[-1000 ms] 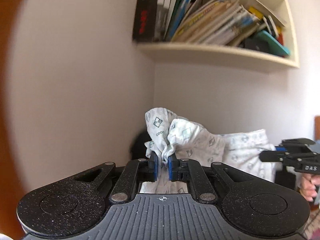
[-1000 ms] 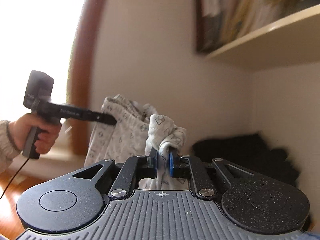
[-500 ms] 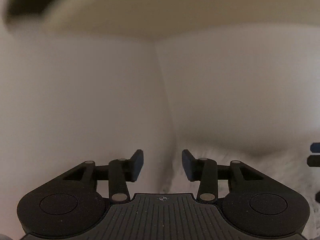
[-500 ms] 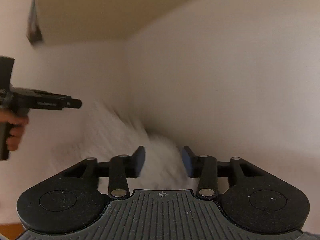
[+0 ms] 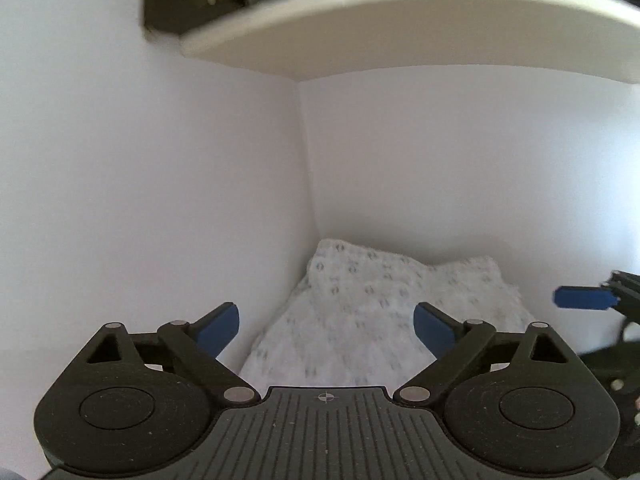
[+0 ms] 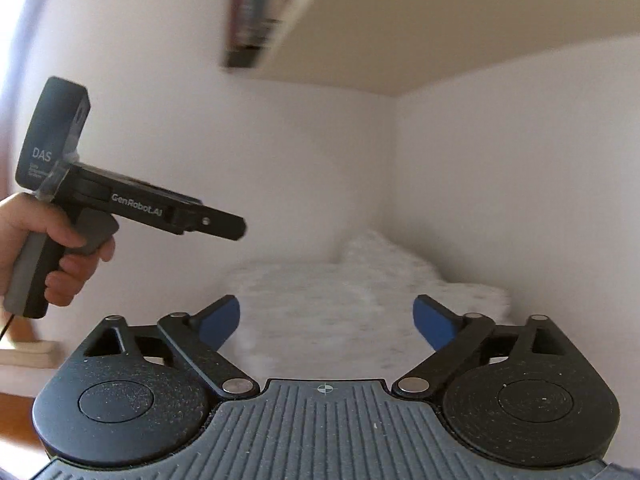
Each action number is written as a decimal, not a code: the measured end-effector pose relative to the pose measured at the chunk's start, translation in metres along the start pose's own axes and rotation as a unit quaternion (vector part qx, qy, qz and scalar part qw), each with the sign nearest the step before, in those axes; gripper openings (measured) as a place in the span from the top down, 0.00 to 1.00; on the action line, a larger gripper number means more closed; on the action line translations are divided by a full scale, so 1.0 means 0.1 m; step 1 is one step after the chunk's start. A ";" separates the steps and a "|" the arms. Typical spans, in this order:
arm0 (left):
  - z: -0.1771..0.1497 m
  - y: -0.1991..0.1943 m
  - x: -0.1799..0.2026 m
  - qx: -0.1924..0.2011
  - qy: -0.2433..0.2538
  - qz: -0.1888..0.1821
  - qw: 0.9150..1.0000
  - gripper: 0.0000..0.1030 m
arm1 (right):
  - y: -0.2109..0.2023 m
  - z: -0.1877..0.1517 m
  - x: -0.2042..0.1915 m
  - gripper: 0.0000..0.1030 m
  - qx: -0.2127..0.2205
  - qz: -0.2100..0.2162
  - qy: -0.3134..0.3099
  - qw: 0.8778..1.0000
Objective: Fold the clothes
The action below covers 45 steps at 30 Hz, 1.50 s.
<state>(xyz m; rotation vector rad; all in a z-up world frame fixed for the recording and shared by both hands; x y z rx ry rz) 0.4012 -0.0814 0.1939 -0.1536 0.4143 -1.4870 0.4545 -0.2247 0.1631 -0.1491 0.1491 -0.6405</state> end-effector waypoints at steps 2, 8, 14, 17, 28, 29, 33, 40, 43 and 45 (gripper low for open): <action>-0.09 -0.28 0.02 0.004 -0.002 0.001 1.000 0.00 | -0.07 -0.01 -0.21 0.02 0.000 0.016 -0.006 1.000; -0.31 -0.89 0.01 0.008 -0.013 0.001 1.000 0.00 | -0.41 -0.26 -0.92 0.00 -0.030 0.052 -0.018 0.998; -0.74 -1.60 -0.13 -0.005 -0.028 -0.002 1.000 0.00 | -0.49 -0.81 -1.39 0.00 -0.096 0.047 -0.008 0.994; -1.07 -1.78 -0.23 -0.019 -0.034 -0.002 0.999 0.00 | -0.42 -1.11 -1.63 0.00 -0.132 0.032 0.008 0.991; -2.73 -1.83 -0.58 -0.104 -0.069 -0.041 0.991 0.00 | -0.40 -2.22 -2.37 0.00 -0.237 -0.068 0.040 0.968; -2.85 -1.81 -0.61 -0.111 -0.064 -0.041 0.991 0.00 | -0.41 -2.28 -2.40 0.00 -0.241 -0.084 0.038 0.966; -3.19 -1.73 -0.71 -0.143 -0.066 -0.046 0.986 0.00 | -0.48 -2.41 -2.45 0.00 -0.242 -0.143 0.044 0.959; -3.35 -1.73 -0.65 -0.166 -0.039 -0.063 0.983 0.00 | -0.63 -2.46 -2.53 0.00 -0.223 -0.232 0.078 0.944; -3.37 -1.77 -0.65 -0.167 -0.041 -0.067 0.983 0.00 | -0.70 -2.48 -2.54 0.00 -0.217 -0.267 0.094 0.934; -3.39 -1.81 -0.64 -0.167 -0.041 -0.069 0.983 0.00 | -0.77 -2.50 -2.59 0.00 -0.214 -0.288 0.103 0.928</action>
Point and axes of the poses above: each gripper's, at about its wrist camera, not at the fingertips, and y roughly the way its jaws point, x to its right, z to its top, the point moved 9 cm from there along y, roughly the way its jaws point, and after that the axes turned 1 degree about y, right-handed, at the moved point
